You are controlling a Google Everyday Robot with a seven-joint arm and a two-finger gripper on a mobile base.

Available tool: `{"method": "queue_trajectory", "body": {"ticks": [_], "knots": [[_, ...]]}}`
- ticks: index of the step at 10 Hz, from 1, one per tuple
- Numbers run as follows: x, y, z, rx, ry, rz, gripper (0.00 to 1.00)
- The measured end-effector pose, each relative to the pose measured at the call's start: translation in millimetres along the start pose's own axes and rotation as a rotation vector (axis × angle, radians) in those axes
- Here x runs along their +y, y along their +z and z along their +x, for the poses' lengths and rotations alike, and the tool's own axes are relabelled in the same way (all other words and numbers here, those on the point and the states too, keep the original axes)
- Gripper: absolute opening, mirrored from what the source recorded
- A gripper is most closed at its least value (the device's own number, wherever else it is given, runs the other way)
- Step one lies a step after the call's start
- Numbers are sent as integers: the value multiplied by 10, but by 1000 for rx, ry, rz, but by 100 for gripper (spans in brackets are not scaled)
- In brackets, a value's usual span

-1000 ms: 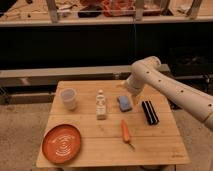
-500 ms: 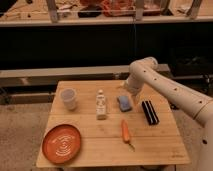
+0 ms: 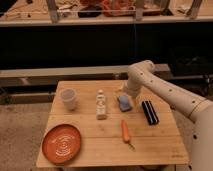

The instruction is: Place the white sponge in the ceramic bowl

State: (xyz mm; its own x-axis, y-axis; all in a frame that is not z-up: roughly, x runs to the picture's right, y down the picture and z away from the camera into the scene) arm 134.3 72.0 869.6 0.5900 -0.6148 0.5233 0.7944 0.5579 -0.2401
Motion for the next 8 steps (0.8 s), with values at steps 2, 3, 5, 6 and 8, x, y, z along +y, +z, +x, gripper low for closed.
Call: {"method": "queue_trajectory", "body": {"ticks": [2,3,5,6,8], "knots": [[-2,42,8,4,-20,-8,80],[1,133,22,7,-36,-15,80],[-39,240,-2,9,-80,-23,80],[-53,276,-13,9,-102,-27,80],[-60,359,10,14,-140,-36,80]]}}
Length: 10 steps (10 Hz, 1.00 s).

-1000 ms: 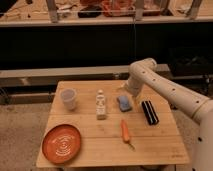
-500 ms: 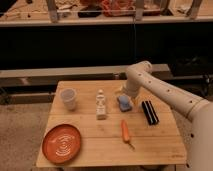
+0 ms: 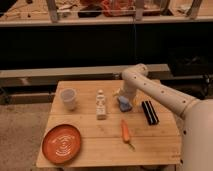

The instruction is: Place the white sponge in the ceramic bowl

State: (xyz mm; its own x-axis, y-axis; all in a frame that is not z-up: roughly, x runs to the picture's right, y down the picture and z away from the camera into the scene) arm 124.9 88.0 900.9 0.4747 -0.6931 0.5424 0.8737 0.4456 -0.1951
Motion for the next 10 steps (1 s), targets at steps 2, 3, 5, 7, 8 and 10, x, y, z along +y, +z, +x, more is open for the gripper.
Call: {"method": "queue_trajectory", "body": {"ticks": [2,3,5,7,8,10], "knots": [[7,51,1,-7,-16,-11,80],[12,81,-6,-13,-23,-17,80],[37,120,8,-16,-32,-27,80],[57,158,25,-18,-39,-32,80],[68,175,29,-20,-44,-37,80],[85,213,30,-22,-45,-46,80]]}}
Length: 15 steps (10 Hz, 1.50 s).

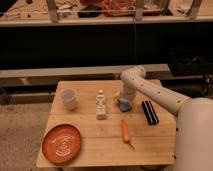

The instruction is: Place the white sponge in the ceramic bowl

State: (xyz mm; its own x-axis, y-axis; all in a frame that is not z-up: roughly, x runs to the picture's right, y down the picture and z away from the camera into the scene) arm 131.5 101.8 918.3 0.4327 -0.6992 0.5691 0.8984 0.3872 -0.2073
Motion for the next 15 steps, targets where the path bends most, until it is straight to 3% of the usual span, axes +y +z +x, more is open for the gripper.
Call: {"method": "queue_trajectory", "body": {"ticks": [9,11,15], "knots": [[63,239,15,-16,19,-7,79],[63,284,-3,-24,26,-5,66],[87,296,-10,-29,35,-4,24]]}}
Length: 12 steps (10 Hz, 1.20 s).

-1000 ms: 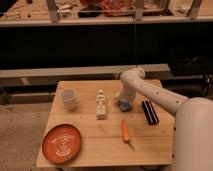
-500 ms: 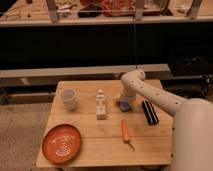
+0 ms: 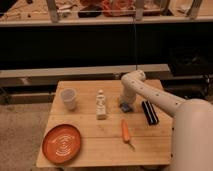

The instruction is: Place the white sponge in the ceramic bowl

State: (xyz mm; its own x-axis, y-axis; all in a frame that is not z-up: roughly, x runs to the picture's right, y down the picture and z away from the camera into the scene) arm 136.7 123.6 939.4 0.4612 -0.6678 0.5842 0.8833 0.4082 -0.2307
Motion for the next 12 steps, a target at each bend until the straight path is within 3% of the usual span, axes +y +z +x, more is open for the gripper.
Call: {"method": "queue_trajectory", "body": {"ticks": [2,3,6,10,12], "knots": [[22,-16,5,0,3,-1,5],[21,-22,5,0,3,-1,2],[-13,-36,-7,4,-5,0,2],[-145,-320,-142,32,-57,-18,2],[-153,-365,-171,42,-75,-27,2]]}}
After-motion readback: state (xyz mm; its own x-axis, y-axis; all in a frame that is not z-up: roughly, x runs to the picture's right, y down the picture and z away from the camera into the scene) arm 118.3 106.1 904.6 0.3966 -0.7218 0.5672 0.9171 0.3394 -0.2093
